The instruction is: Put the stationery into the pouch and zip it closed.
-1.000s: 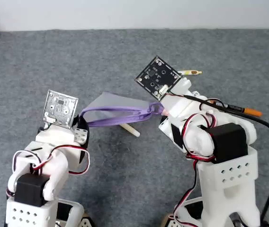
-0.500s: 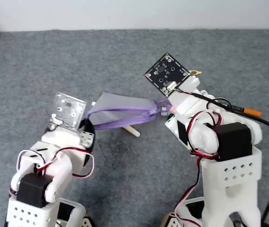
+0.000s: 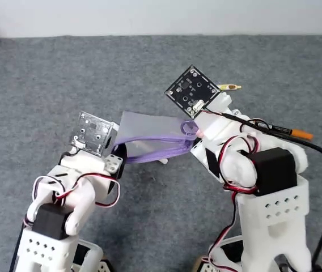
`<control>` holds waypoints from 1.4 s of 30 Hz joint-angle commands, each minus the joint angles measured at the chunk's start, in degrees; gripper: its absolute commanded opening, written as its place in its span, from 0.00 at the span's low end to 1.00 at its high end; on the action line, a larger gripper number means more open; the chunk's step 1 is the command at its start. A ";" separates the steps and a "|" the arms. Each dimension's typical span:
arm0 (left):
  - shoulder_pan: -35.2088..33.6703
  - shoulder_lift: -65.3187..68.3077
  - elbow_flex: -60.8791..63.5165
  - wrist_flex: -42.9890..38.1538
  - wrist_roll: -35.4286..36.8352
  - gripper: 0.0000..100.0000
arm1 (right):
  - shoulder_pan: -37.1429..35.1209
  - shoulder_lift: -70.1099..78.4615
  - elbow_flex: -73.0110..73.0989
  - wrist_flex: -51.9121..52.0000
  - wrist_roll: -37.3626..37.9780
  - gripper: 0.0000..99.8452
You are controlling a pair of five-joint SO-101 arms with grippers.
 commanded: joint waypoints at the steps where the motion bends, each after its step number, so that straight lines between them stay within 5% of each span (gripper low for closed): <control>1: -1.58 0.00 1.36 -2.90 -0.35 0.10 | 0.04 -1.71 -0.35 0.48 -0.70 0.01; 6: -1.14 0.00 0.92 -3.08 -0.44 0.01 | 0.13 -1.80 -0.70 -0.13 -0.70 0.01; 12: -1.49 0.00 -7.43 -1.05 -0.53 0.01 | -0.04 -5.14 -0.53 -4.62 -0.79 0.01; 18: -1.67 -0.09 -17.10 8.62 -7.47 0.01 | -0.13 -5.41 -0.44 -6.02 -0.79 0.01; 28: -1.67 -0.53 -24.84 24.53 -8.09 0.01 | -5.85 -5.41 2.99 -6.90 -0.79 0.01; 34: -1.76 -0.53 -25.10 28.57 -7.82 0.01 | -9.71 -5.67 8.79 -9.01 -8.26 0.01; 42: -17.14 -0.44 -24.57 28.31 -7.74 0.01 | -9.71 -5.41 12.92 -14.02 -11.52 0.01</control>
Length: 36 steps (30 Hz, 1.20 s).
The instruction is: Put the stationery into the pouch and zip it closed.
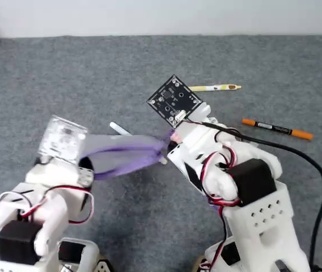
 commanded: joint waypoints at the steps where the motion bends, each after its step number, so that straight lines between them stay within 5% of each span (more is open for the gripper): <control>1: -6.33 -0.44 -2.86 -0.09 -0.70 0.01 | -0.04 -0.48 0.09 -1.80 -1.32 0.01; 8: -7.38 -0.44 2.51 -0.44 -0.70 0.01 | -0.04 -1.01 0.00 -1.19 -1.14 0.02; 14: -7.74 -0.53 3.82 -0.18 -0.18 0.01 | 0.40 -1.19 -6.24 7.16 -2.37 0.18; 23: -7.74 -0.53 3.65 -0.26 6.15 0.01 | 0.92 -0.40 -17.32 15.43 -5.63 0.18; 36: -13.45 -0.53 0.22 1.49 5.89 0.01 | 5.49 23.25 -14.86 0.48 -5.63 0.18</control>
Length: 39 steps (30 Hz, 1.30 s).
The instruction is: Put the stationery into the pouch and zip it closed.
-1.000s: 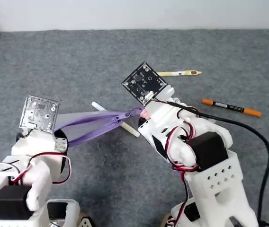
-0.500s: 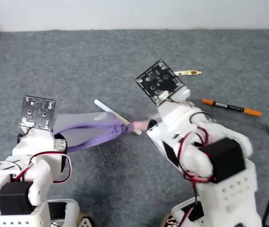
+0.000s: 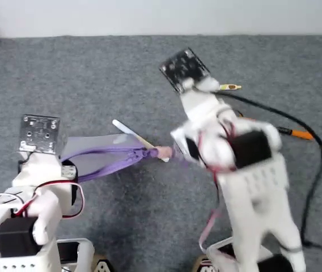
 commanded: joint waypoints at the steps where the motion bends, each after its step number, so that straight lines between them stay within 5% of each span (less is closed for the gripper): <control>1: -4.13 -0.44 -4.09 1.93 0.53 0.01 | 1.19 8.40 -0.62 -4.79 -0.53 0.18; 24: -5.54 -0.44 -4.44 5.98 0.79 0.01 | -11.03 56.22 -34.99 -8.22 -0.44 0.18; 39: -5.54 -0.44 -4.09 5.71 0.79 0.01 | -12.44 80.75 -57.49 -8.31 -0.44 0.18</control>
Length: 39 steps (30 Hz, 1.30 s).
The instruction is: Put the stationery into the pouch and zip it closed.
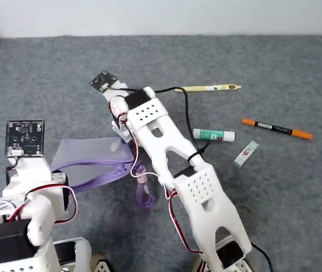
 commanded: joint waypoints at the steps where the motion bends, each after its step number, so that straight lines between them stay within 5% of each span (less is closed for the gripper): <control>1: -0.26 -0.18 -2.77 0.09 0.62 0.01 | -0.75 2.51 -7.03 -0.75 -0.35 0.18; 5: -0.26 -0.18 -2.77 0.09 0.62 0.01 | -0.40 7.78 -11.08 -0.22 -0.09 0.16; 9: -0.26 -0.18 -2.77 0.18 0.62 0.01 | -0.57 10.07 -14.33 1.71 6.95 0.01; 23: 0.18 0.44 -2.77 1.14 0.44 0.01 | 3.30 7.16 -42.81 22.29 4.92 0.01; 39: 0.26 12.57 -11.21 3.16 0.70 0.01 | 3.30 -39.78 0.09 22.29 -8.35 0.01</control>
